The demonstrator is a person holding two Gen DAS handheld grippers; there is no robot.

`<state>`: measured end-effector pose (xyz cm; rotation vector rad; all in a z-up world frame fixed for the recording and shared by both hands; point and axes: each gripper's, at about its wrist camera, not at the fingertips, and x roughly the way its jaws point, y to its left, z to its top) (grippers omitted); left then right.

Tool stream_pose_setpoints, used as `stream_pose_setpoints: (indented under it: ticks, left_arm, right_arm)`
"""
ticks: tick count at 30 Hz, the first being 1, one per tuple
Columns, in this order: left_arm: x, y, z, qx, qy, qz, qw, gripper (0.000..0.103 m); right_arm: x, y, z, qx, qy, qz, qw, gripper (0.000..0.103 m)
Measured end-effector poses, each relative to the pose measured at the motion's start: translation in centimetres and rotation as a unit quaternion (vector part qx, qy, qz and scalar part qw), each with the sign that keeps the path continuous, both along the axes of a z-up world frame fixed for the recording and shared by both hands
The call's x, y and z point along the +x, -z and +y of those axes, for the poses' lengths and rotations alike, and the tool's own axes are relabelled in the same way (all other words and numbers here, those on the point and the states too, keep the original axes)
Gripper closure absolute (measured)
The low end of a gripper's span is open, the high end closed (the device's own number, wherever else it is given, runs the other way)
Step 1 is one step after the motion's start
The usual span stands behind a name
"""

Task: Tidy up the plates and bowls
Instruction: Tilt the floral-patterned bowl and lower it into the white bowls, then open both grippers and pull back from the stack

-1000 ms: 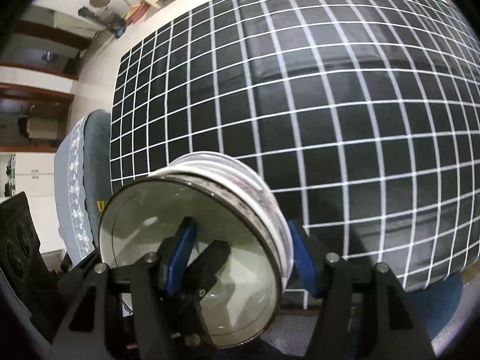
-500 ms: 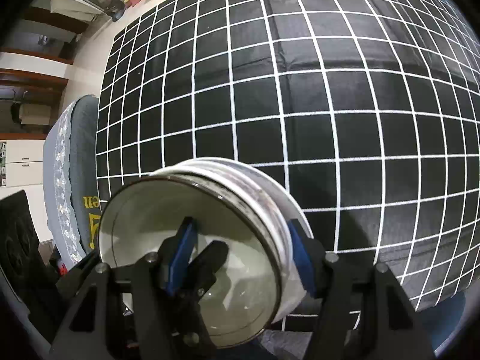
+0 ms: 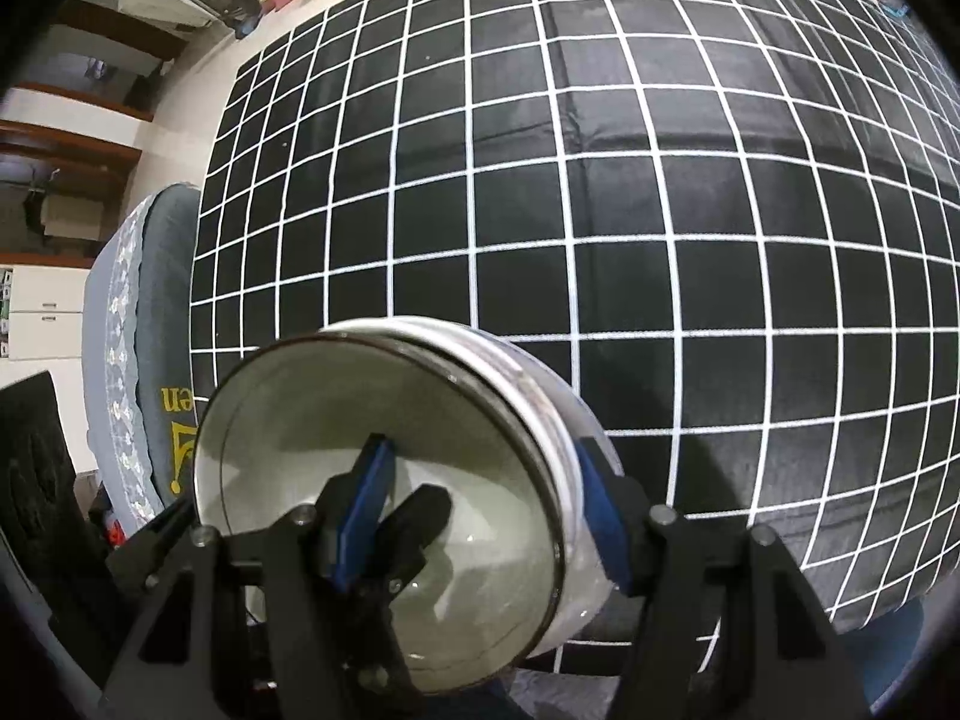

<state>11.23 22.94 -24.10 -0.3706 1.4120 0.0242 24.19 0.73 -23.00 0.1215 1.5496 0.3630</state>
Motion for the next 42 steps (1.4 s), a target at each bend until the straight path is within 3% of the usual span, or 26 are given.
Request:
stream_pose_setpoints:
  ticks: [4, 8, 10, 16, 24, 27, 33, 37, 42]
  left_arm:
    - [-0.7, -1.9, -0.2, 0.031, 0.012, -0.022, 0.9992, 0.043]
    - [-1.3, -3.1, -0.1, 0.037, 0.006, -0.032, 0.9988, 0.043]
    - [-2.0, -4.4, -0.1, 0.057, -0.003, -0.042, 0.9975, 0.043]
    - [-4.3, -8.5, -2.3, 0.094, 0.014, -0.097, 0.9908, 0.043]
    - [-10.4, -11.0, -6.3, 0.106, 0.002, -0.173, 0.9791, 0.043]
    - [-12.6, -11.3, -7.6, 0.109, -0.004, -0.199, 0.9739, 0.043]
    - [-17.8, -12.1, -11.1, 0.158, -0.005, -0.260, 0.9525, 0.043]
    - [-19.5, -12.5, -12.2, 0.146, 0.007, -0.278, 0.9494, 0.043]
    - [-21.6, -15.0, -13.7, 0.157, 0.007, -0.319, 0.9348, 0.043]
  right_arm:
    - [-0.1, -1.6, -0.3, -0.019, -0.010, -0.048, 0.999, 0.038]
    - [-0.2, -2.5, -2.0, -0.008, 0.003, -0.055, 0.998, 0.037]
    - [-0.4, -3.0, -3.1, -0.004, 0.010, -0.063, 0.998, 0.037]
    - [-2.1, -5.7, -5.9, 0.003, 0.017, -0.105, 0.994, 0.037]
    - [-6.7, -9.3, -8.8, -0.002, 0.016, -0.175, 0.984, 0.037]
    - [-9.4, -10.2, -9.2, -0.049, 0.006, -0.229, 0.972, 0.037]
    - [-15.1, -11.2, -11.1, -0.058, 0.019, -0.298, 0.953, 0.037]
    - [-18.1, -12.0, -12.3, -0.058, 0.042, -0.328, 0.942, 0.037]
    - [-21.4, -13.7, -13.4, -0.074, 0.050, -0.377, 0.922, 0.037]
